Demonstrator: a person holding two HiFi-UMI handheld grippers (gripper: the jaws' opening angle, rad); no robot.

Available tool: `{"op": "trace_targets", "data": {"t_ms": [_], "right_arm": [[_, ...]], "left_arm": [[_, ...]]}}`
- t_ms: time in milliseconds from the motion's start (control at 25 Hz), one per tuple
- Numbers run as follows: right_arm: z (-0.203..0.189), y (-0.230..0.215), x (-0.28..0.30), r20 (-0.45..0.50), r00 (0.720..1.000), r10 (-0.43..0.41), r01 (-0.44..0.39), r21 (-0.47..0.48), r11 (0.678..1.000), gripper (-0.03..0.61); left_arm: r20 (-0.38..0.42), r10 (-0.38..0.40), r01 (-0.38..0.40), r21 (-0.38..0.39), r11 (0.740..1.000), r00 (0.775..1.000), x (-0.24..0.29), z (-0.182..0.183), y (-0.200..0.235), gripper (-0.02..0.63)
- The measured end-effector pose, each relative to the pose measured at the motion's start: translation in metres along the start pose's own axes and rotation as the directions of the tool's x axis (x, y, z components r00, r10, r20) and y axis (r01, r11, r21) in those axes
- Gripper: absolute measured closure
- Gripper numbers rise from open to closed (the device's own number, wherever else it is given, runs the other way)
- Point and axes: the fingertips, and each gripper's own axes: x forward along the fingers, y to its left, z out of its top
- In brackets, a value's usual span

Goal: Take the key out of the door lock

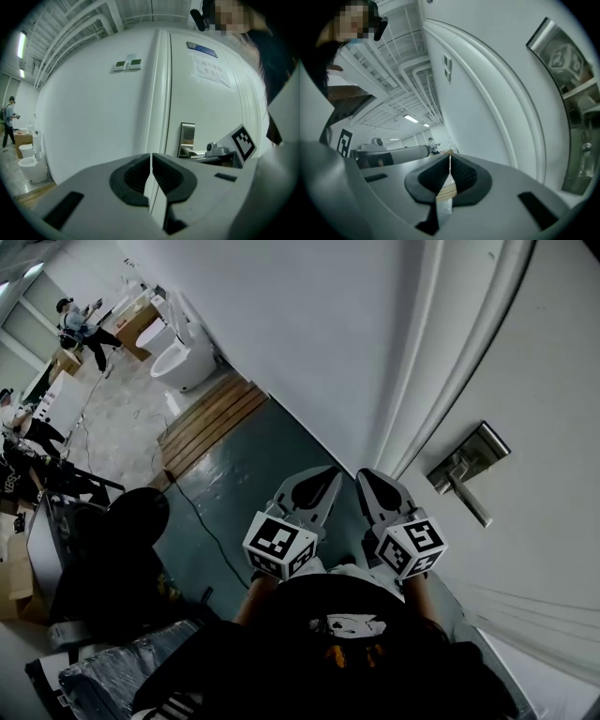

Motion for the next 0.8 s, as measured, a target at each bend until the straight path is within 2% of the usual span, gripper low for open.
{"op": "trace_targets", "data": {"t_ms": [160,320,560,800], "right_arm": [[-0.003,-0.021,-0.015,0.016,0.998,-0.065,0.064,0.020,0.998,0.572],[-0.007,-0.043,-0.034,0.032,0.987,-0.158,0.156,0.054,0.986,0.572],[-0.012,-0.066,-0.055,0.056,0.955,-0.291,0.285,0.094,0.954,0.572],[-0.017,-0.073,-0.073,0.094,0.906,-0.413,0.393,0.174,0.903,0.572]], "left_arm": [[-0.036,-0.066,0.066,0.011,0.998,0.997,0.023,-0.006,-0.014,0.594],[-0.057,-0.162,0.164,0.019,0.986,0.985,0.044,-0.005,-0.034,0.594],[-0.080,-0.313,0.316,0.027,0.948,0.946,0.068,-0.008,-0.059,0.594],[-0.094,-0.427,0.432,0.036,0.901,0.899,0.070,-0.006,-0.070,0.594]]}}
